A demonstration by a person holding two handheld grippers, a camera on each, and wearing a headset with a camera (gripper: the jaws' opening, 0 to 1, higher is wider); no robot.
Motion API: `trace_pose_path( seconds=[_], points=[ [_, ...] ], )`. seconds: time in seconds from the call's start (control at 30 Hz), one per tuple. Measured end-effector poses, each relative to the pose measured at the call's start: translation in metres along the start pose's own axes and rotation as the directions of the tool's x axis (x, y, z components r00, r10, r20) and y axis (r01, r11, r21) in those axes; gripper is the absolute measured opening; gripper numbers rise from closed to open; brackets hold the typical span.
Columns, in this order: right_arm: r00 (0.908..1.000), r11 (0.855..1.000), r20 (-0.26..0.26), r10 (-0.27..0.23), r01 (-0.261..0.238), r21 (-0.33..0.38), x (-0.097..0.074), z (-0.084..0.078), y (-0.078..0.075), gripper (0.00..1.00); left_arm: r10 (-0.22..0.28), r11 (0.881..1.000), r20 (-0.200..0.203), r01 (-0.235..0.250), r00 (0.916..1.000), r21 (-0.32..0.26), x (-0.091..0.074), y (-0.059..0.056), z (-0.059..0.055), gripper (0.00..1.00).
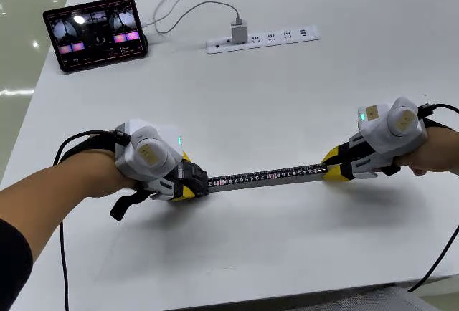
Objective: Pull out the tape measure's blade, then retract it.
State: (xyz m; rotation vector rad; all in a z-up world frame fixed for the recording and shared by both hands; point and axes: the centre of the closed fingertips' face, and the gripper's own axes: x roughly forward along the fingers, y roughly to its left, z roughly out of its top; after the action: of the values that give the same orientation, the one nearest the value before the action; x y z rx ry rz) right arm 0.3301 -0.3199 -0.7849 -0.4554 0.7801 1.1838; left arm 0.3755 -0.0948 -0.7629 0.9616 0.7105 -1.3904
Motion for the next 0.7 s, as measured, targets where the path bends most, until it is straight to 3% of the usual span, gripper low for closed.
trace_pose_path(
  seconds=[0.7],
  points=[
    [1.0000, 1.000, 0.000, -0.002, 0.002, 0.010, -0.0063, -0.0071, -0.0035, 0.08, -0.002, 1.000, 0.012, 0.002, 0.9999, -0.012, -0.0006, -0.0006, 0.0015, 0.32]
  ],
)
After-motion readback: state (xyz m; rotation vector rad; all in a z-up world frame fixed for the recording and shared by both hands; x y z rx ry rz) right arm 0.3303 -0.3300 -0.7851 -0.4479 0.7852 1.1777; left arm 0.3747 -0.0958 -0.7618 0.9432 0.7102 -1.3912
